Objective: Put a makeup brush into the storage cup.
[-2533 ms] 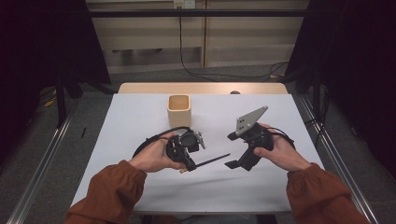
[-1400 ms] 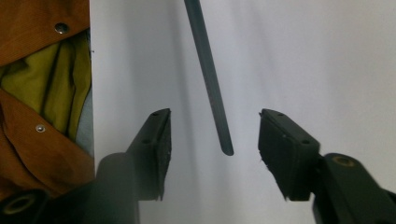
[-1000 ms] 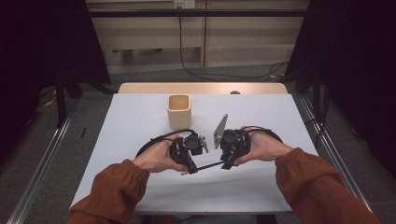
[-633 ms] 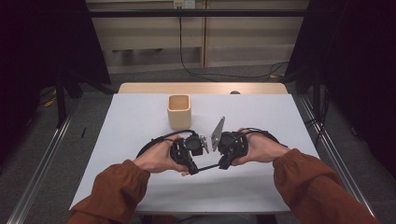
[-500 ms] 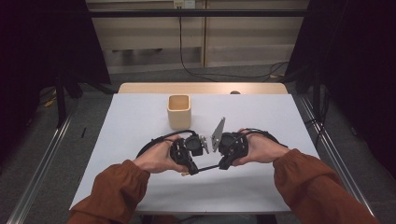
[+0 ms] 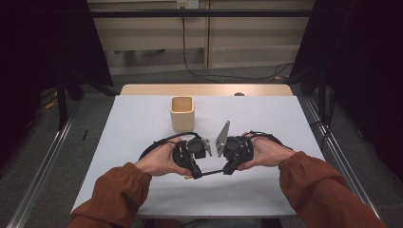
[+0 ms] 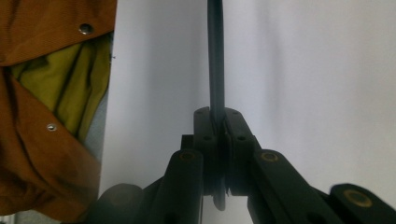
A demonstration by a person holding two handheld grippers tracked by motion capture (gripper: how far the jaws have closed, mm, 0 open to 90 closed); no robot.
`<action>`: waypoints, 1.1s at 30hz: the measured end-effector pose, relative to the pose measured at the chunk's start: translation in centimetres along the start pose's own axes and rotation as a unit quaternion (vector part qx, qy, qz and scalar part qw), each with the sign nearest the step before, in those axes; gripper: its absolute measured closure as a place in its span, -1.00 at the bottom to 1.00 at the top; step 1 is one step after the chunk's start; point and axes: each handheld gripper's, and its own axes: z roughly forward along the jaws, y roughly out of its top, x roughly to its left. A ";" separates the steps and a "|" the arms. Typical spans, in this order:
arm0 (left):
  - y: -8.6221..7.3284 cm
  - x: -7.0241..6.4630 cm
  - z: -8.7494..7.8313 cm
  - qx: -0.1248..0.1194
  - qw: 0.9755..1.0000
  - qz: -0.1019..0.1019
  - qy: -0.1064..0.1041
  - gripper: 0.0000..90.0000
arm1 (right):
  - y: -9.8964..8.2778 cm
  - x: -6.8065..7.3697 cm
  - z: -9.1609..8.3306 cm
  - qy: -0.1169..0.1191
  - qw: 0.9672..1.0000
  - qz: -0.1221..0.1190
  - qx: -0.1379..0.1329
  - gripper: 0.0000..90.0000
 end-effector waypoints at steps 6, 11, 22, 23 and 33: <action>-0.1 0.1 -0.2 -0.019 1.000 -0.004 0.003 0.45 | -0.2 0.0 -0.1 -0.003 1.000 0.004 -0.006 0.90; -0.4 0.2 -0.2 -0.049 0.998 -0.024 0.015 -0.12 | -0.4 -0.2 -0.2 0.000 1.000 0.008 -0.014 0.90; -0.8 0.6 -0.1 -0.062 0.997 -0.034 0.041 -0.87 | -0.8 -0.5 0.0 0.000 1.000 0.019 -0.014 0.90; -0.9 0.6 -0.1 -0.067 0.996 -0.037 0.041 -0.90 | -0.8 -0.5 0.0 -0.001 1.000 0.019 -0.013 0.90; -2.2 0.7 -0.8 -0.116 0.992 -0.032 0.049 -0.90 | -1.6 -0.2 -0.5 -0.004 0.999 0.039 -0.021 0.90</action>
